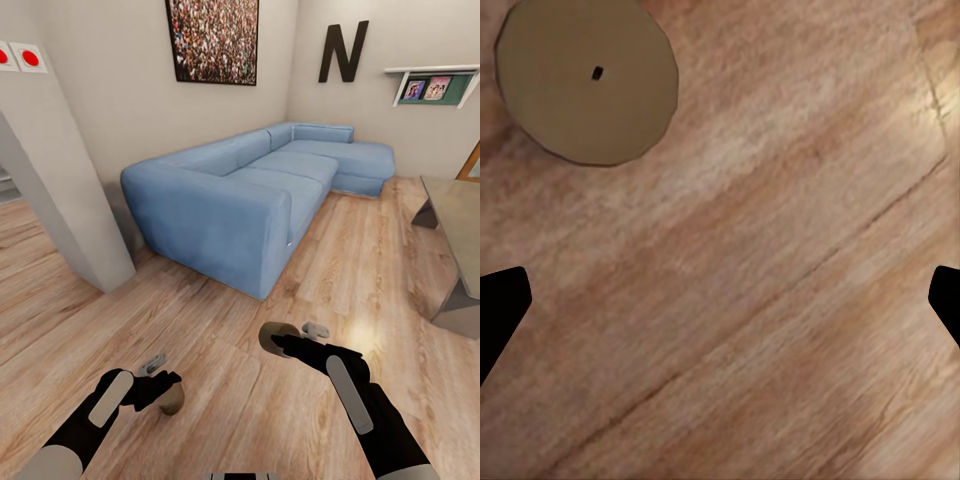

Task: Place each of the two pumpkins and all three candles from the living room inside a cabinet in the living room (use any cabinet), then make sure every cabinet is closed, and position the cauldron so it is next to a table in the living room.

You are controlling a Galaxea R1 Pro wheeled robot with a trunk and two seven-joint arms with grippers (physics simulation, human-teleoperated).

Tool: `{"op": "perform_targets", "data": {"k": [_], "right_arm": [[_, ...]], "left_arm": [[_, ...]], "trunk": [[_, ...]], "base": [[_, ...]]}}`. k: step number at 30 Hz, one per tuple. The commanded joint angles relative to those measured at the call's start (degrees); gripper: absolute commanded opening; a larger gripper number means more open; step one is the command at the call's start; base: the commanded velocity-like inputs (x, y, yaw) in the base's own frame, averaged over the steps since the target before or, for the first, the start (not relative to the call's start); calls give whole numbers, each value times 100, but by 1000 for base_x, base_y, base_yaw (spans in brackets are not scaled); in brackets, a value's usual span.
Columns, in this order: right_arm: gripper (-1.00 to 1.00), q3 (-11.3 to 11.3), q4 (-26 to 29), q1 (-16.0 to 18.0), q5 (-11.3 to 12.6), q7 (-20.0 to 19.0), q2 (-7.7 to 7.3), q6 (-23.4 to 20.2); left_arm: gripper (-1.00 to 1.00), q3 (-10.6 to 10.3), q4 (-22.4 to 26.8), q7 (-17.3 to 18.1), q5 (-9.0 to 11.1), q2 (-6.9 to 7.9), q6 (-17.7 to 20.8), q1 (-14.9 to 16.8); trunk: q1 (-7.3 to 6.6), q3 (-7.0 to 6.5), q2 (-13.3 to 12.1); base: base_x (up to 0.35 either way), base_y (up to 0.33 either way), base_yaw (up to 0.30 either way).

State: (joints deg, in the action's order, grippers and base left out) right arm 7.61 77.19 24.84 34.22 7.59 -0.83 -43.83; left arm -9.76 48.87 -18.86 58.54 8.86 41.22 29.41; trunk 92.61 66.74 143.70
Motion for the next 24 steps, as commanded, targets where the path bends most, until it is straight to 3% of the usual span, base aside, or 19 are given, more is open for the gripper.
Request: {"op": "perform_targets", "data": {"k": [1, 5, 11, 24], "right_arm": [[-100, 12, 7, 3, 63, 59, -5, -11], [-100, 12, 7, 3, 61, 59, -5, -11], [-100, 12, 7, 3, 59, 59, -5, -11], [-100, 12, 7, 3, 61, 59, -4, -11]], "left_arm": [[100, -20, 8, -55, 61, 8, -2, 3], [100, -20, 9, -95, 51, 10, -8, 2], [100, 12, 9, -508, -69, 3, -139, 2], [100, 3, 8, -557, -80, 1, -193, 3]], "trunk": [[-1, 5, 2], [-1, 5, 2], [-1, 5, 2], [-1, 5, 2]], "base": [[0, 0, 0], [0, 0, 0], [40, 18, 0], [99, 50, 0]]}}
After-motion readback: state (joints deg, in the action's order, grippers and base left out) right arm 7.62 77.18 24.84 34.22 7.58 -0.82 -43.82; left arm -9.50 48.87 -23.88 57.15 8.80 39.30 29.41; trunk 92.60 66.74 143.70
